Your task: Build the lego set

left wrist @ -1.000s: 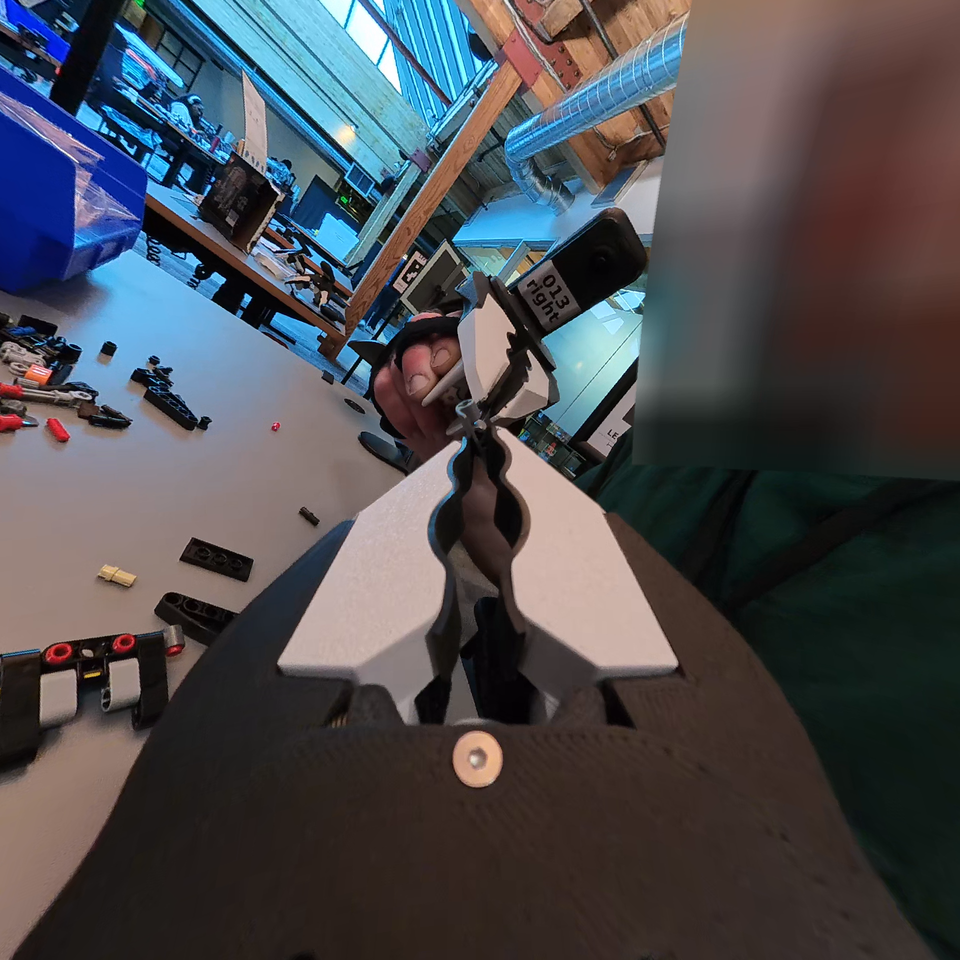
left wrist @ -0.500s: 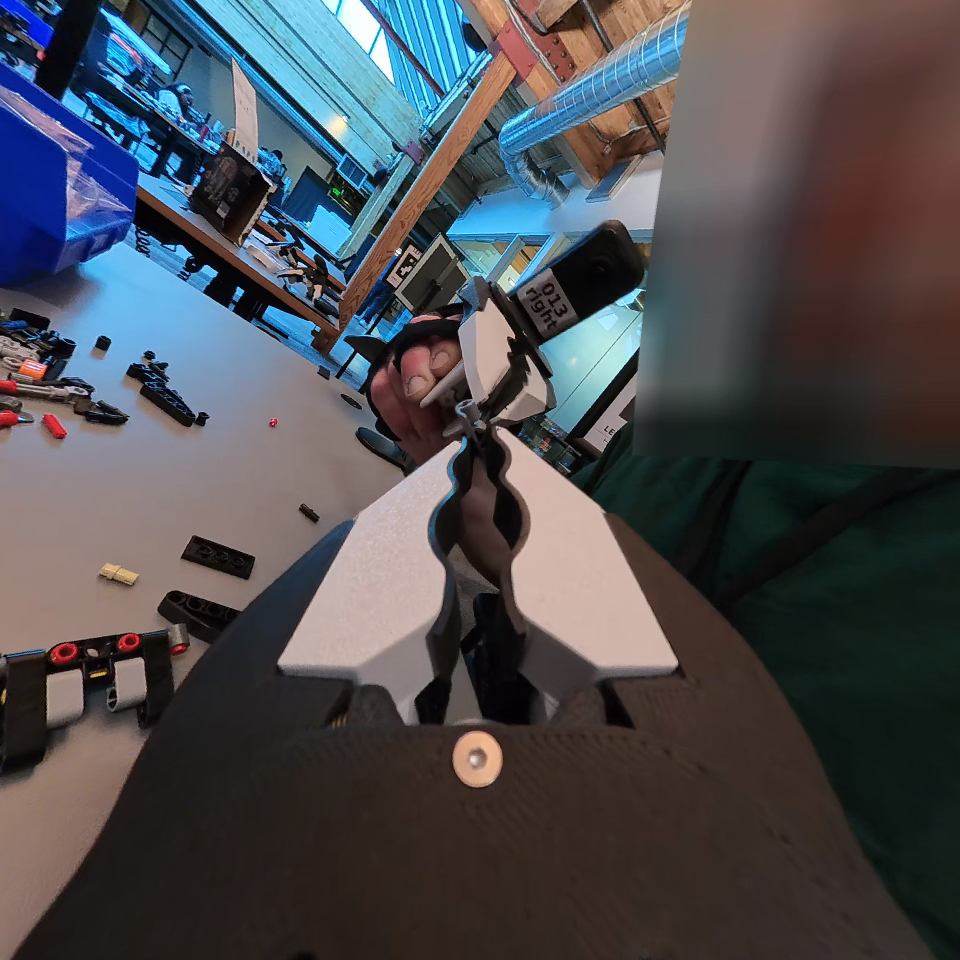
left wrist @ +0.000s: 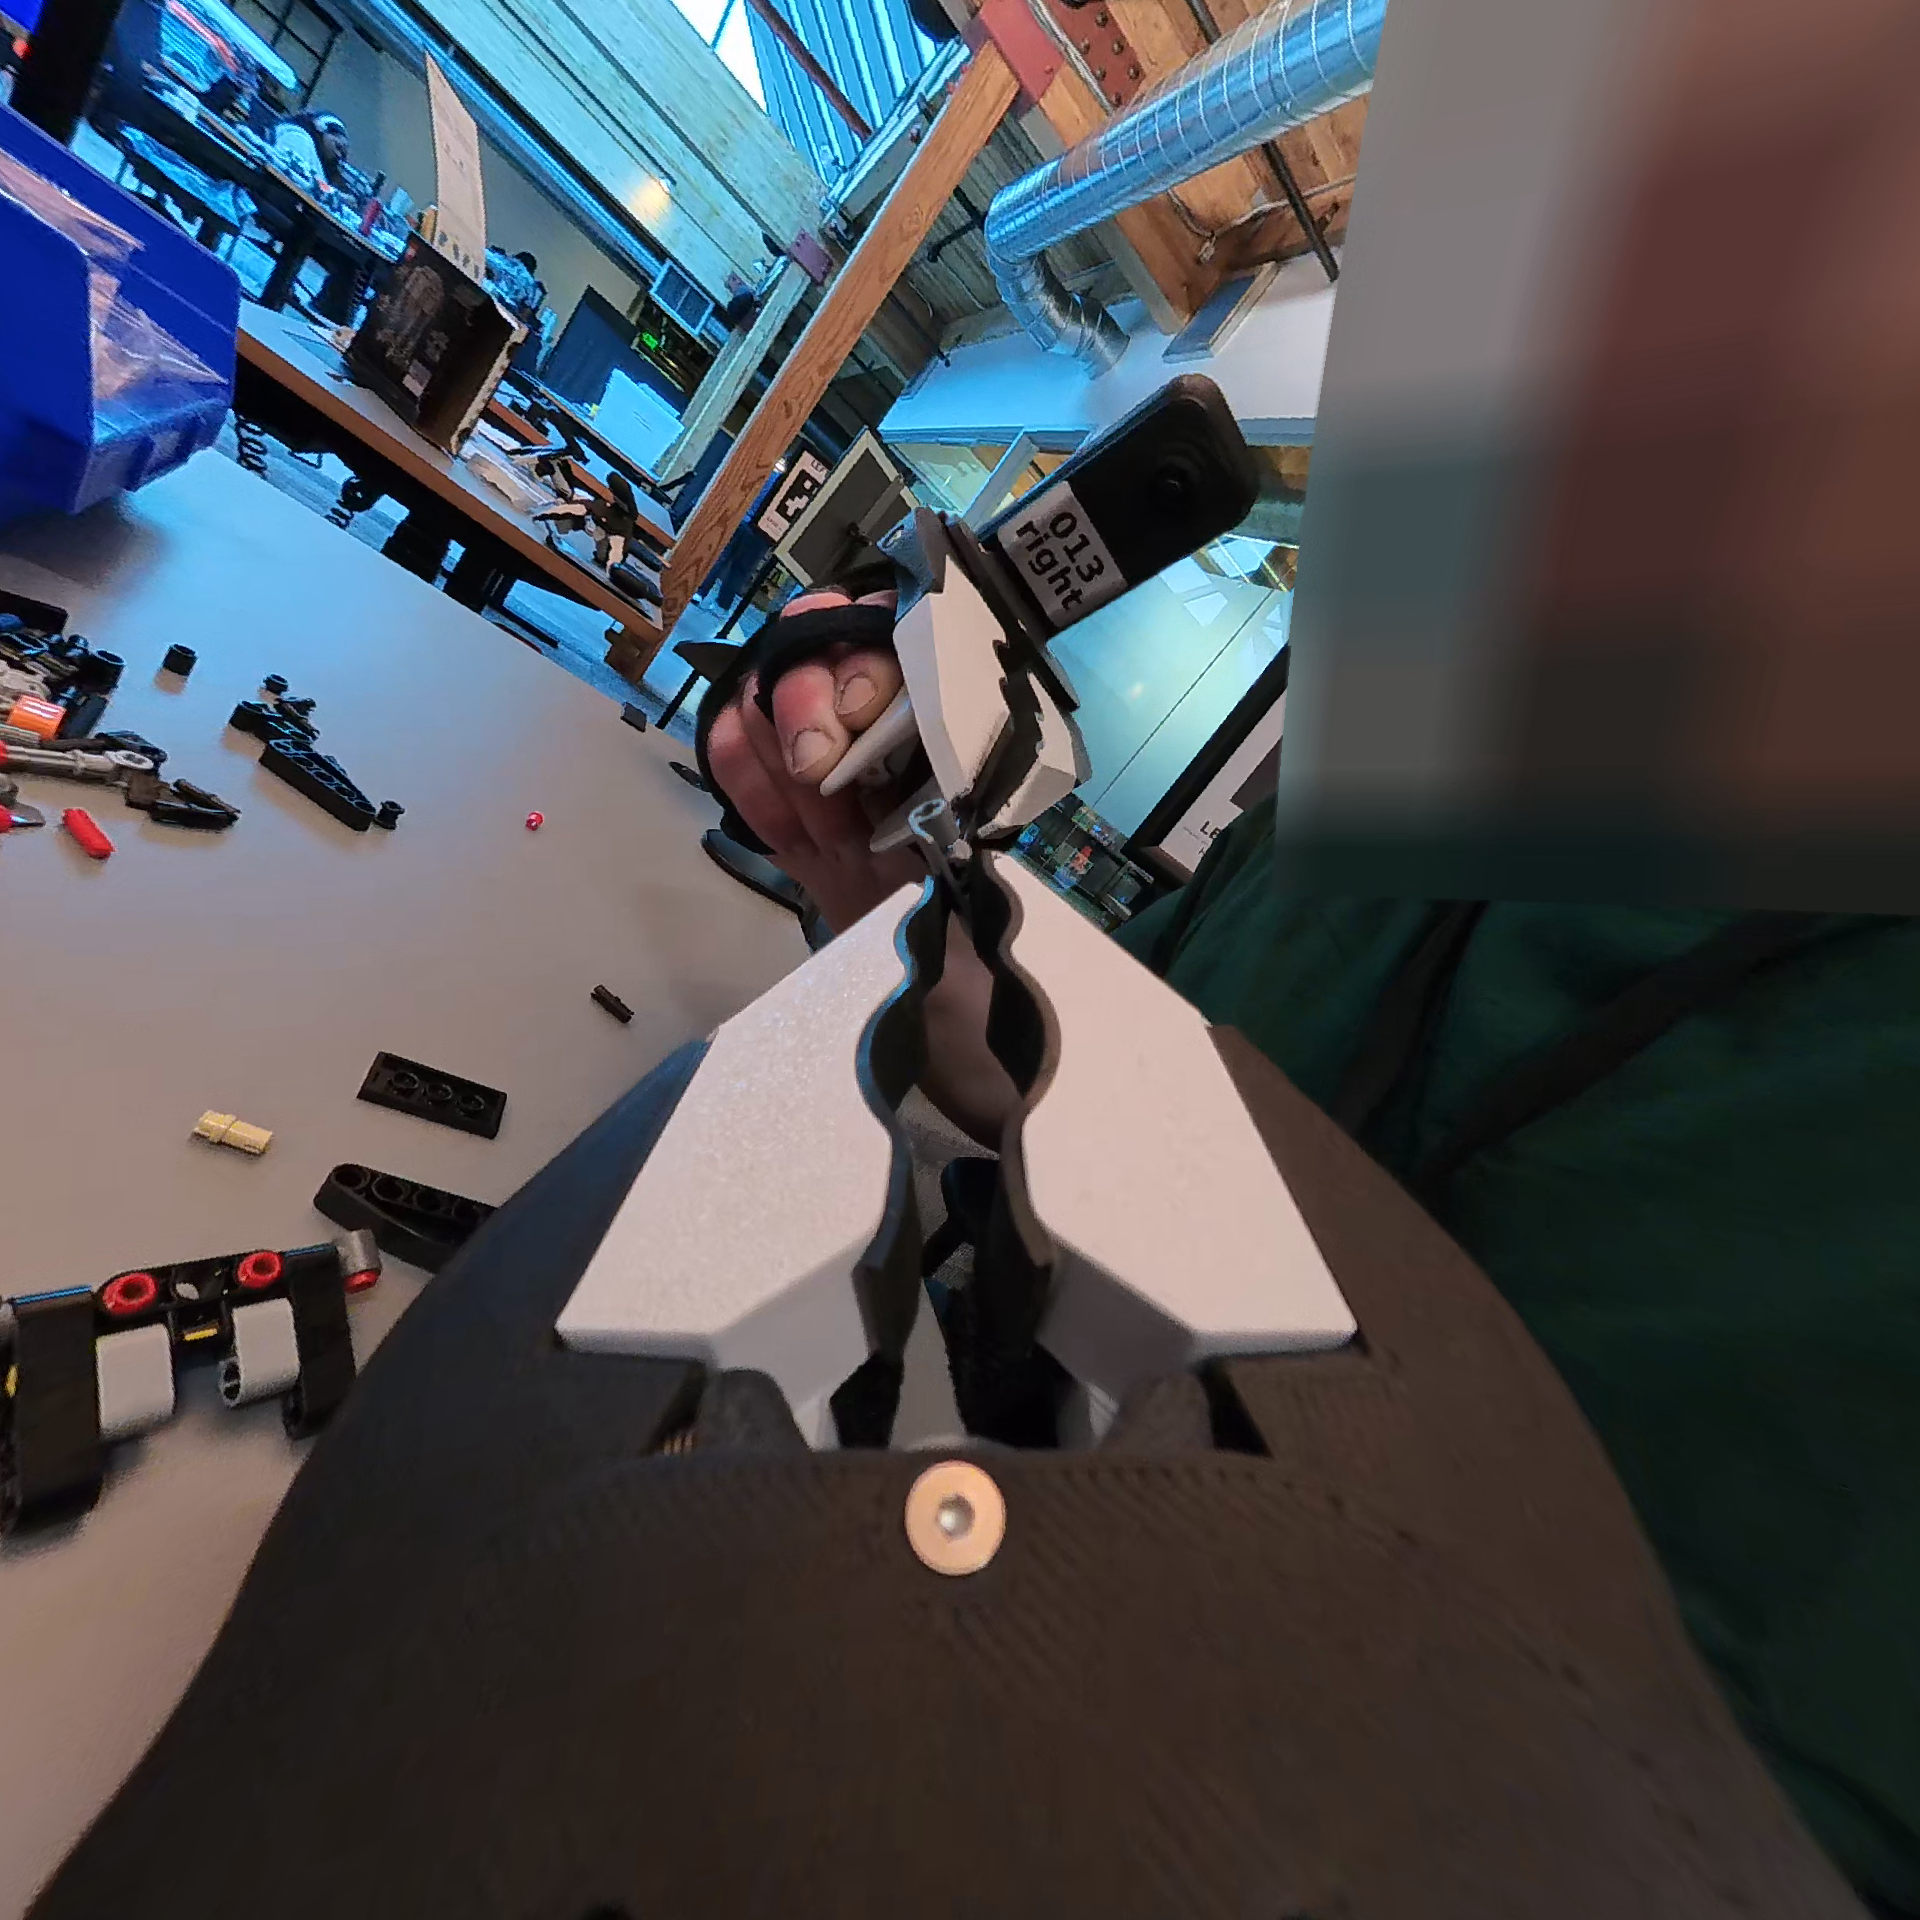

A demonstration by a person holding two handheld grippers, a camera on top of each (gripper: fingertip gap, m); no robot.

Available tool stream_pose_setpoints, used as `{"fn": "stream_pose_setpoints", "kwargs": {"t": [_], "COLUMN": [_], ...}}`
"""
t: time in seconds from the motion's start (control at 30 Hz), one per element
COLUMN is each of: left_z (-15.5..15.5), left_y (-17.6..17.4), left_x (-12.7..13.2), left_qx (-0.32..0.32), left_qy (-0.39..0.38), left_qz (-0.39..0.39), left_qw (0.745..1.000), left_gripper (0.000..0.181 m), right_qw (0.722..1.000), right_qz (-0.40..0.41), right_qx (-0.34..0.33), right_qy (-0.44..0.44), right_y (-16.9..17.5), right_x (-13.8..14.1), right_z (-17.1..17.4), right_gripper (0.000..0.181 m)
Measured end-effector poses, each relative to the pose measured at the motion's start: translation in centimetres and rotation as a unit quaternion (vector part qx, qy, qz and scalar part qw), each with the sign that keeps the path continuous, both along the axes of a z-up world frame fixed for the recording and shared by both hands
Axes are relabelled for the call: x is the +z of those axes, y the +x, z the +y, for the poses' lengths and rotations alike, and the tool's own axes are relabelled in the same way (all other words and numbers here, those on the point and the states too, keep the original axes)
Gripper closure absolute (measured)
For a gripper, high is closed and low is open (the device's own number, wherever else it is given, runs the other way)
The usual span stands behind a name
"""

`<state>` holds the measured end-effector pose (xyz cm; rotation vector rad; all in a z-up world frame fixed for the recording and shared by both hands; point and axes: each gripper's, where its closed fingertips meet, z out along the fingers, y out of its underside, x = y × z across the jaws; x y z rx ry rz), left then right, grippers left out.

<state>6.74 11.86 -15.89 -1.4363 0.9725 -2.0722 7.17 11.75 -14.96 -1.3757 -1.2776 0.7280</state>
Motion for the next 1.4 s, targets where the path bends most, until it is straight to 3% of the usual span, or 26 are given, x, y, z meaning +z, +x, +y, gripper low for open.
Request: {"fn": "stream_pose_setpoints", "kwargs": {"t": [0.53,1.03,1.4], "left_z": [-0.4,0.2,-0.2], "left_y": [-0.2,0.1,0.2], "left_x": [-0.4,-0.9,-0.4], "left_qx": [-0.028,-0.002,-0.021], "left_qy": [-0.013,-0.020,-0.027], "left_qz": [-0.007,-0.003,-0.047], "left_qw": [1.000,1.000,0.998], "left_gripper": [0.179,0.178,0.179], "right_qw": [0.999,1.000,0.996], "right_qz": [0.018,0.025,0.078], "right_qx": [0.043,0.001,0.027], "right_qy": [-0.022,0.010,-0.023], "right_y": [-0.2,-0.4,-0.1], "right_x": [-0.3,-0.3,0.0], "right_z": [-0.2,0.2,0.0], "right_gripper": [0.179,0.179,0.179]}}
